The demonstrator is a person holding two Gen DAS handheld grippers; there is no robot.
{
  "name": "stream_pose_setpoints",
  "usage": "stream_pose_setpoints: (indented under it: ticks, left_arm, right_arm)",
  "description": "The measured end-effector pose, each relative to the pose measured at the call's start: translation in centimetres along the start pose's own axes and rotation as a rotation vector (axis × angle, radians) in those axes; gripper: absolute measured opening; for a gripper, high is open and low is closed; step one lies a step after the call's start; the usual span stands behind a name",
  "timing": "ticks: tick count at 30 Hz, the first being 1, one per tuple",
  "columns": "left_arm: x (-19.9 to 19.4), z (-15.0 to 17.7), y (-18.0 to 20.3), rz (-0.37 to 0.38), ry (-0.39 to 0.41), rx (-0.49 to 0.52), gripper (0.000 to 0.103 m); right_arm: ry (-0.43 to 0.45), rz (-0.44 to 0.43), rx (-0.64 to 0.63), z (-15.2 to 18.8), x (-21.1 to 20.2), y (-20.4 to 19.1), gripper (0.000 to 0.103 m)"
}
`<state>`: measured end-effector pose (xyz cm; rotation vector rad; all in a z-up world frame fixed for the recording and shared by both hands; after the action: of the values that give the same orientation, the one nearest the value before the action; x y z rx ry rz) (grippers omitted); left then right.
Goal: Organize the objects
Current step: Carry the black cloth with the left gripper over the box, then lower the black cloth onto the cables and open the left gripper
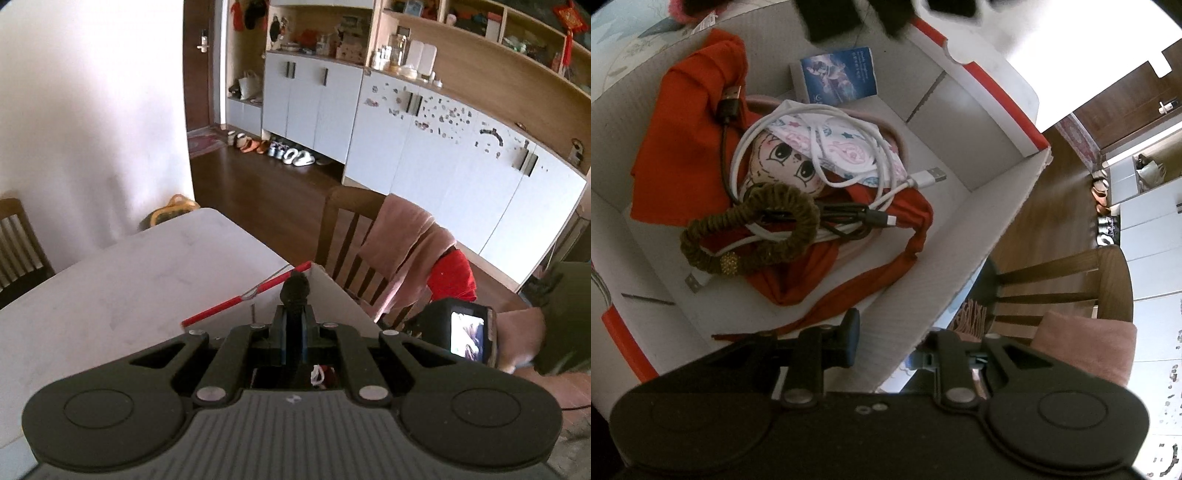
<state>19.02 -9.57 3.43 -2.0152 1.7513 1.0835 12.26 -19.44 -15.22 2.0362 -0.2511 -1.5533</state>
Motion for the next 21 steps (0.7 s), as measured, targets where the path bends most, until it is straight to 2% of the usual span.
stream_pose_setpoints:
  ticks: [12,21]
  left_arm:
    - [9.0,0.7,-1.7,-0.002,-0.090,-0.012,0.006]
    - [13.2,2.8,-2.6,0.014,-0.176,-0.033,0.006]
  right_arm:
    - [0.004,-0.005,-0.003,0.0,0.0,0.0,0.022]
    - [0.004,-0.012,-0.002,0.0,0.2,0.1,0.022]
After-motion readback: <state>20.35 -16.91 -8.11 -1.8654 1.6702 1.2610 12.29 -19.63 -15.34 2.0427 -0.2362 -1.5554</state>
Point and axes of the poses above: each gripper's, at about its wrist camera, not at the fingertips, and x roughly the way its jaws point, y to its right, z to its underside, the point moved 2 cm from there along x, roughly the way its jaws point, and after that the axes turned 14 degrees about z, right-handed, at the moved point
